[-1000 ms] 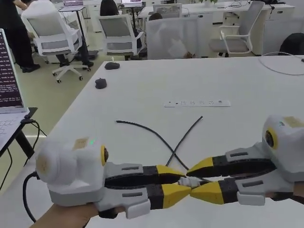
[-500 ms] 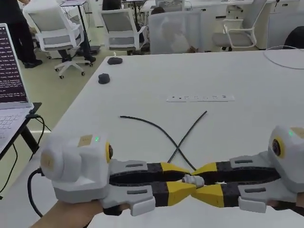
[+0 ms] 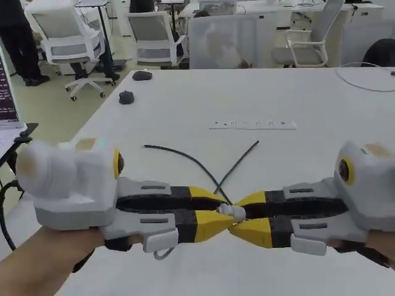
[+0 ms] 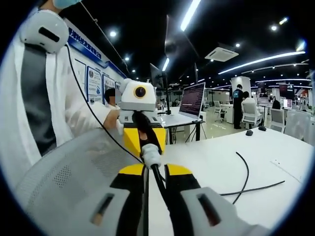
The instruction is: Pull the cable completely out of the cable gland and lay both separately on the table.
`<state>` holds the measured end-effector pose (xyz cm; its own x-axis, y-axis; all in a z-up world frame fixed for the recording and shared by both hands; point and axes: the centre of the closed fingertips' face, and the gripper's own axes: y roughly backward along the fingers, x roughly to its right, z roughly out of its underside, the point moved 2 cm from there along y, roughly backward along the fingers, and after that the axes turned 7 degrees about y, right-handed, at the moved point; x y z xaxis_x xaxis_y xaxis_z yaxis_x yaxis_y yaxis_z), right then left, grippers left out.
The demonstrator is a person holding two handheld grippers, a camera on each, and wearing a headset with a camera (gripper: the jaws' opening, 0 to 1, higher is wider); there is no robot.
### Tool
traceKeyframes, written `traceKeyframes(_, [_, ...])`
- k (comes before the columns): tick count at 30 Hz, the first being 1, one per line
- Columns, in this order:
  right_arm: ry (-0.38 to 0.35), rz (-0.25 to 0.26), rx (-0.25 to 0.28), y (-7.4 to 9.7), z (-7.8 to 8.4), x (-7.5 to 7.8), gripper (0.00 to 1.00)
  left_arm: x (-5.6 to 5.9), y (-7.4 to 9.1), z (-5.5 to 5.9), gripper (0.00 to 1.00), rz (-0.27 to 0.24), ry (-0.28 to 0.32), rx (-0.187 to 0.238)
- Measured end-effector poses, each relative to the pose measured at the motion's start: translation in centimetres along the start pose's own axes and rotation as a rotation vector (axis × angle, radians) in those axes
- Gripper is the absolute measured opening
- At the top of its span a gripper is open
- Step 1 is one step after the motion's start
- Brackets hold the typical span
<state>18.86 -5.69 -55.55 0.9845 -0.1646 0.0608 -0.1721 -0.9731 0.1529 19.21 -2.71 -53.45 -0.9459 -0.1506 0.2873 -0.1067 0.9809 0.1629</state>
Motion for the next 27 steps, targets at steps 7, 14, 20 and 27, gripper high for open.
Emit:
traceKeyframes(7, [-0.044, 0.071, -0.051, -0.7, 1.1, 1.2, 0.13, 0.0, 0.0, -0.6, 0.15, 0.012, 0.026, 0.025])
traceKeyframes(14, [-0.072, 0.091, -0.054, -2.3, 0.9, 1.3, 0.15, -0.8, 2.1, -0.1, 0.15, 0.002, 0.044, 0.023])
traceKeyframes(20, [-0.080, 0.064, -0.008, -3.0, -0.5, 1.7, 0.14, -2.0, 3.9, -0.3, 0.15, 0.009, 0.043, 0.043])
traceKeyframes(27, [-0.193, -0.078, 0.179, -3.1, -5.5, 1.0, 0.22, -1.2, 5.9, -3.1, 0.15, 0.036, 0.028, 0.162])
